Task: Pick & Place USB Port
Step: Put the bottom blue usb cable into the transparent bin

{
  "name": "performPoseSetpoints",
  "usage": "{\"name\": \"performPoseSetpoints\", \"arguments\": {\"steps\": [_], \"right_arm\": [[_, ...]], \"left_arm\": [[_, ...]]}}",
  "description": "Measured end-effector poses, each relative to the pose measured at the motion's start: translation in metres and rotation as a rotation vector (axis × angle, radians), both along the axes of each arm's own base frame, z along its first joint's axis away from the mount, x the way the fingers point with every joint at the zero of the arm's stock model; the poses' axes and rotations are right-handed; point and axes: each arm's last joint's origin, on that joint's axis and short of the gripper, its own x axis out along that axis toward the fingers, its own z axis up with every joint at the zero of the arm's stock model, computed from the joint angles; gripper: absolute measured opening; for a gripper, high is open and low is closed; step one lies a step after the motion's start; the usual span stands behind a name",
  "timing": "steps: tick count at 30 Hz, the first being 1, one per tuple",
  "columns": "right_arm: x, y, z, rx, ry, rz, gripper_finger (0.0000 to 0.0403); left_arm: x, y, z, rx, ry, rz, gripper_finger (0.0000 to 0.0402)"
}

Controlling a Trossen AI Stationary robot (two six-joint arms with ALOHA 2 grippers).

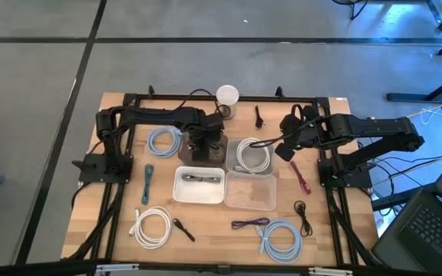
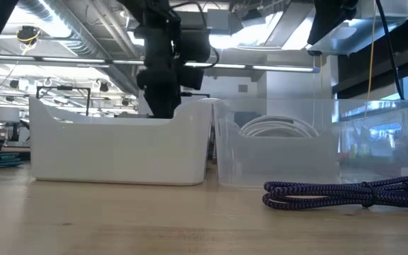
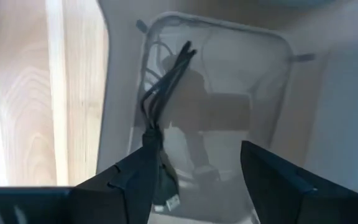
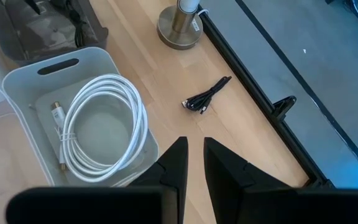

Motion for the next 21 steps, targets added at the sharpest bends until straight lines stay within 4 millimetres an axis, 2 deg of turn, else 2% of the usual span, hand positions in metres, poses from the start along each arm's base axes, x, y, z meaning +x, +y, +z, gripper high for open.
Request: {"name": "performPoseSetpoints", "arguments": {"steps": [15, 21], "right_arm": [[0.000, 0.000, 0.000, 0.000, 0.001, 0.000, 0.0056], [0.000, 0.000, 0.000, 0.000, 0.005, 0.001, 0.0056]], "left_arm": [[0.012, -0.022, 0.053, -0.006, -0.015, -0.018, 0.0214], [0.005, -0.027, 0.078, 0.008, -0.087, -0.009, 0.0209]]}}
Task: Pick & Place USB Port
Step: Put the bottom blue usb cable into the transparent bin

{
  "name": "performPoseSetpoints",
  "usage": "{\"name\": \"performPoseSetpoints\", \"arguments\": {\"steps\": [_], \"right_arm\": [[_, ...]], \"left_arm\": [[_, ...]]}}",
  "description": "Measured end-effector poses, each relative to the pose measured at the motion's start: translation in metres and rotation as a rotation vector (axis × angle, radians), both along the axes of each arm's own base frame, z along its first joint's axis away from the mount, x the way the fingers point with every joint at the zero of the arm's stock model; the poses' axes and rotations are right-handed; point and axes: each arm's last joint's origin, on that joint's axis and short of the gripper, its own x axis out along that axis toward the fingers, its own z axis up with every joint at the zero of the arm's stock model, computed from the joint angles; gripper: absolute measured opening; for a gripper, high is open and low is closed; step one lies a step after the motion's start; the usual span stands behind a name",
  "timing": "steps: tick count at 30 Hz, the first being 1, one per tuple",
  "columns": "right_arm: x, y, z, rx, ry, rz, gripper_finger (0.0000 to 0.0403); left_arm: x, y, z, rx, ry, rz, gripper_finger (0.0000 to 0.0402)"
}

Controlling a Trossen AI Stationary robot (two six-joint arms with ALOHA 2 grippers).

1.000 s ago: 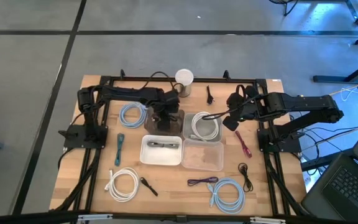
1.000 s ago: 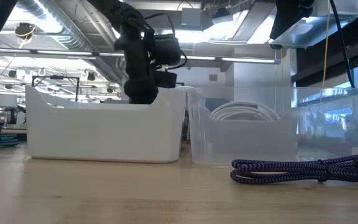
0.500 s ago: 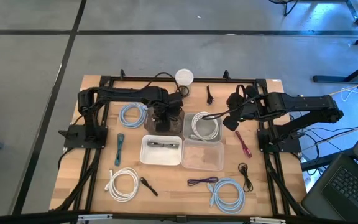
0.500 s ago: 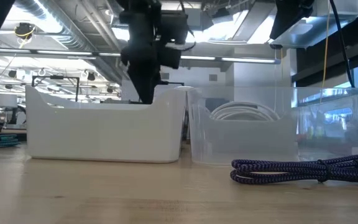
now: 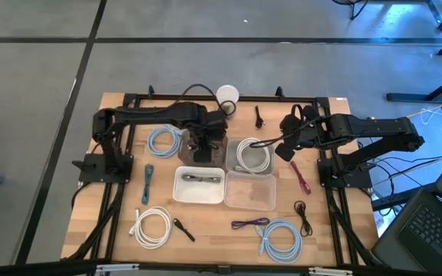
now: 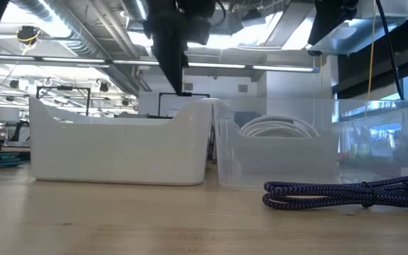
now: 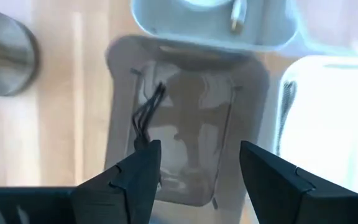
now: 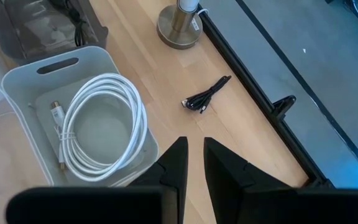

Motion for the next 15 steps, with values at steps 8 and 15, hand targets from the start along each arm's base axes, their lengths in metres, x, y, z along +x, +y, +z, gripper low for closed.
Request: {"name": "performPoseSetpoints", "arguments": {"steps": [8, 15], "right_arm": [[-0.002, 0.000, -0.001, -0.002, 0.024, 0.000, 0.0056], [-0.003, 0.000, -0.001, -0.003, 0.030, 0.000, 0.0055]], "left_arm": [[-0.044, -0.025, 0.069, 0.108, -0.241, 0.103, 0.0209], [-0.087, -0.067, 0.105, 0.130, -0.560, 0.071, 0.0209]]}}
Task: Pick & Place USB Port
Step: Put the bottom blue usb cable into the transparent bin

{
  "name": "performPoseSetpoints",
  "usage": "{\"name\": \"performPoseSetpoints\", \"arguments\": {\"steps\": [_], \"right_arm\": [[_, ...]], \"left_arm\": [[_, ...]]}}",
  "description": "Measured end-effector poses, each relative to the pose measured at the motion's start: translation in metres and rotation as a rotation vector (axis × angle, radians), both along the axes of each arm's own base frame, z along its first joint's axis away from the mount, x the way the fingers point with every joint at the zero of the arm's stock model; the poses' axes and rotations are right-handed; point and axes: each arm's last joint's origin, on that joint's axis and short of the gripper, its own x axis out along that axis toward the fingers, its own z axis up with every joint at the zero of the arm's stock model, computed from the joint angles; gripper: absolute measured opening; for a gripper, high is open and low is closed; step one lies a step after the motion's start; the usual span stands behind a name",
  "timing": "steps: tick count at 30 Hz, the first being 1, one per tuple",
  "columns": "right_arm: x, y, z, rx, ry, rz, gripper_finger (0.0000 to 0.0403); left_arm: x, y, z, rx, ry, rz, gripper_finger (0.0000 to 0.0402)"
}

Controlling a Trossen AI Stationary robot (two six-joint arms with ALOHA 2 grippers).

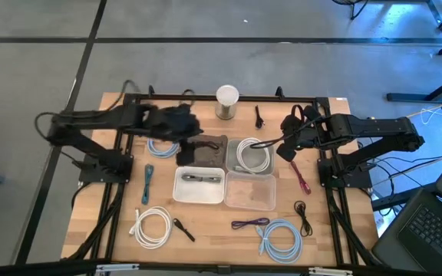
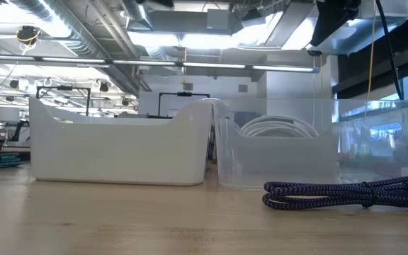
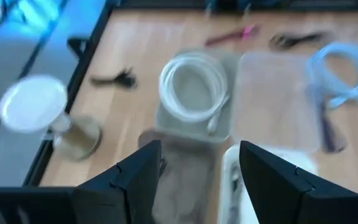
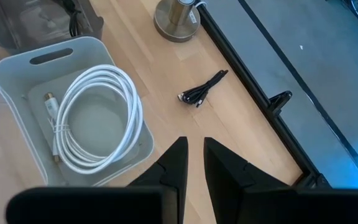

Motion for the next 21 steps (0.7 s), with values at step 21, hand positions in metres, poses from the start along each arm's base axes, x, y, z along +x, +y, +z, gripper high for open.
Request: {"name": "performPoseSetpoints", "arguments": {"steps": [21], "right_arm": [[-0.001, 0.000, 0.000, -0.001, 0.009, -0.001, 0.0055]], "left_arm": [[-0.019, -0.078, -0.058, -0.098, -0.135, 0.023, 0.0209]]}}
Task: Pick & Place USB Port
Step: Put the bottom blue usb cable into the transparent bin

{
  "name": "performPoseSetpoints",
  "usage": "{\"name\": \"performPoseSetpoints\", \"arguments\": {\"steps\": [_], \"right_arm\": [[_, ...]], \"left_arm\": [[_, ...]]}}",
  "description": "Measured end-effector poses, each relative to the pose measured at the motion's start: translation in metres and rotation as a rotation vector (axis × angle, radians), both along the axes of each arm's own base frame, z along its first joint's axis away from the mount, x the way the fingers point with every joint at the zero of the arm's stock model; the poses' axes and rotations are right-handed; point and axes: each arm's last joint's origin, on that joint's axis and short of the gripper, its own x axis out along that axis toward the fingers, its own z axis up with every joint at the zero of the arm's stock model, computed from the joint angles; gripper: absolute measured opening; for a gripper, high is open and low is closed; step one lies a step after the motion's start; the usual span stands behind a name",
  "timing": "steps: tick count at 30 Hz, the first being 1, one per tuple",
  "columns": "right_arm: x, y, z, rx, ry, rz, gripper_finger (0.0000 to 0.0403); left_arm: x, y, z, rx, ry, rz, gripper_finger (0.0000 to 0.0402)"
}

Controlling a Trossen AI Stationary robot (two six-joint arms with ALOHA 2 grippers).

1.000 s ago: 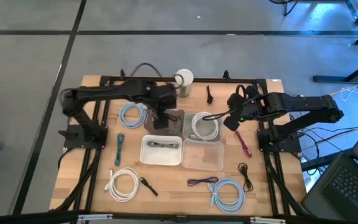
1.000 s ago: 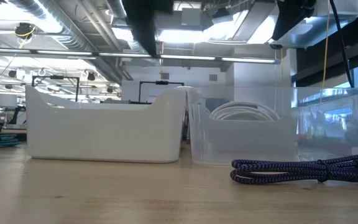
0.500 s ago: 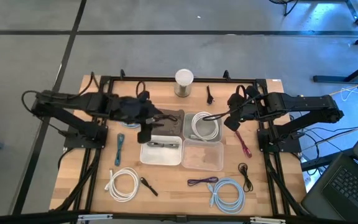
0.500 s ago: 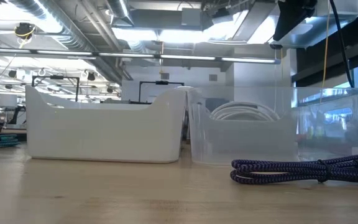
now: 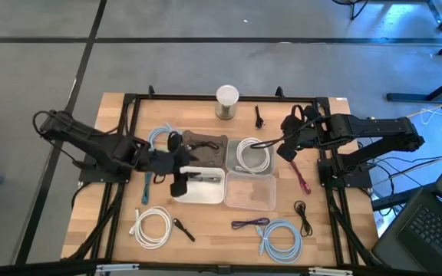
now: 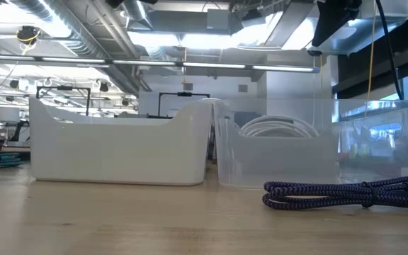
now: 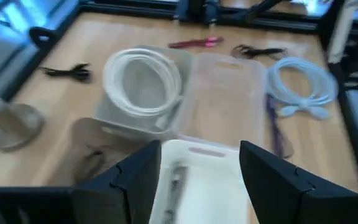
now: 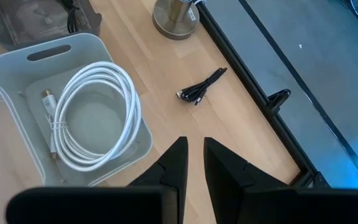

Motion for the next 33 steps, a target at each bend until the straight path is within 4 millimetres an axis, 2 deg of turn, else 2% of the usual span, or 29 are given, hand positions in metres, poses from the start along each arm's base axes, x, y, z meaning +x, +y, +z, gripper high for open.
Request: {"name": "performPoseSetpoints", "arguments": {"steps": [5, 10, 12, 15, 19, 24, 26, 29, 33], "right_arm": [[0.000, 0.000, 0.000, 0.025, -0.007, -0.016, 0.0055], [-0.012, 0.008, -0.006, 0.245, 0.059, -0.114, 0.0055], [-0.019, 0.016, -0.012, 0.272, 0.088, -0.173, 0.0055], [-0.031, 0.032, -0.029, 0.289, 0.144, -0.263, 0.0055], [-0.041, 0.055, -0.061, 0.323, 0.181, -0.335, 0.0055], [-0.051, 0.069, -0.100, 0.348, 0.194, -0.429, 0.0055], [-0.048, 0.077, -0.111, 0.430, 0.174, -0.399, 0.0055], [-0.039, 0.093, -0.119, 0.567, 0.126, -0.254, 0.0055], [-0.029, 0.122, -0.114, 0.737, 0.031, -0.008, 0.0055]], "left_arm": [[-0.002, -0.018, -0.019, -0.058, -0.039, -0.039, 0.0209], [-0.006, -0.030, -0.025, -0.085, -0.056, -0.024, 0.0209], [-0.009, -0.035, -0.026, -0.052, -0.057, -0.014, 0.0209], [-0.016, -0.041, -0.028, 0.045, -0.059, 0.021, 0.0209], [-0.025, -0.045, -0.031, 0.151, -0.057, 0.104, 0.0209], [-0.032, -0.047, -0.033, 0.227, -0.047, 0.143, 0.0209], [-0.033, -0.046, -0.035, 0.229, -0.035, 0.149, 0.0209], [-0.035, -0.043, -0.036, 0.256, -0.023, 0.182, 0.0209], [-0.038, -0.040, -0.038, 0.314, -0.022, 0.232, 0.0209]]}}
